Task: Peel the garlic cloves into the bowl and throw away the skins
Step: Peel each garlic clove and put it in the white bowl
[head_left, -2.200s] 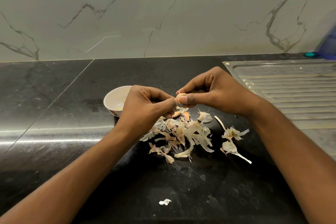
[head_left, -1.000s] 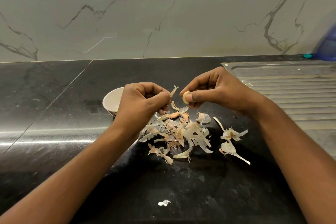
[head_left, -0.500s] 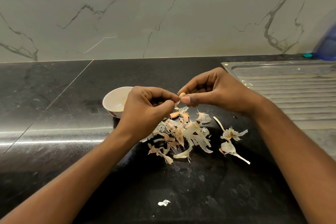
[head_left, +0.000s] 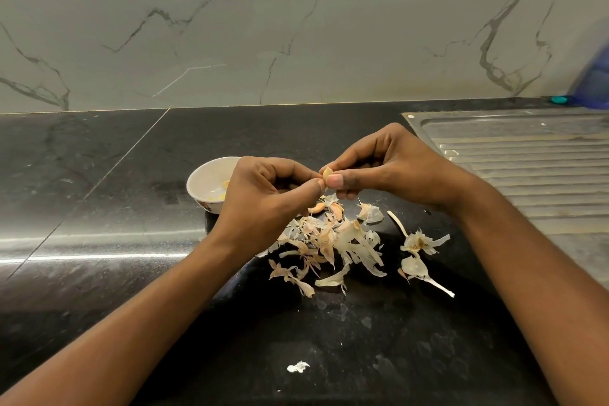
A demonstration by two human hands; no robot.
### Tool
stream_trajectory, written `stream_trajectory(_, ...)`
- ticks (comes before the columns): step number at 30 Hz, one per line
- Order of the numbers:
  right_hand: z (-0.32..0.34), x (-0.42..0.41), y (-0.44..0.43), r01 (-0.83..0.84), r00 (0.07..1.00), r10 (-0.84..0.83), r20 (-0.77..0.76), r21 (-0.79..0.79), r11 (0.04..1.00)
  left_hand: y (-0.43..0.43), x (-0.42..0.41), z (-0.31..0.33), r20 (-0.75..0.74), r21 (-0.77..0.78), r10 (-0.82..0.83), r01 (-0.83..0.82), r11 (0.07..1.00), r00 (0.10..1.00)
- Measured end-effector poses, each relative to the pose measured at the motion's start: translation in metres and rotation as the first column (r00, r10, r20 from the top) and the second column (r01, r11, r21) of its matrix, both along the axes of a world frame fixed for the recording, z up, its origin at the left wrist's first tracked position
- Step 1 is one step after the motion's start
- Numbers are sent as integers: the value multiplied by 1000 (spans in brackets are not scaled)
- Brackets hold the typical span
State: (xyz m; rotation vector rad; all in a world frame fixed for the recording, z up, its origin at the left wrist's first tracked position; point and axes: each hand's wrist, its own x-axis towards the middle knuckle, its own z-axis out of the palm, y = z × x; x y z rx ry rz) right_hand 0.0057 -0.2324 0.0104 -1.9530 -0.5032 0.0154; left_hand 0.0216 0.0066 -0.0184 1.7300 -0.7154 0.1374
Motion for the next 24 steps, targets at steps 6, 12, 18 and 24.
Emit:
stream_trajectory(6, -1, 0, 2, -38, 999, 38, -15, 13, 999, 0, 3, -2, -11, -26, 4, -4, 1000, 1000)
stream_trajectory(12, -1, 0, 1, -43, 997, 48, -67, 75, 996, 0, 4, -1, -23, -52, 45, -46, 998, 999)
stream_trajectory(18, 1, 2, -4, -43, 992, 64, -111, 183, 982, 0, 4, -2, 29, 14, 99, -99, 995, 995)
stream_trajectory(24, 1, 0, -7, -27, 998, 41, -57, 224, 974, -1, -3, -6, 185, 225, 57, -99, 969, 981)
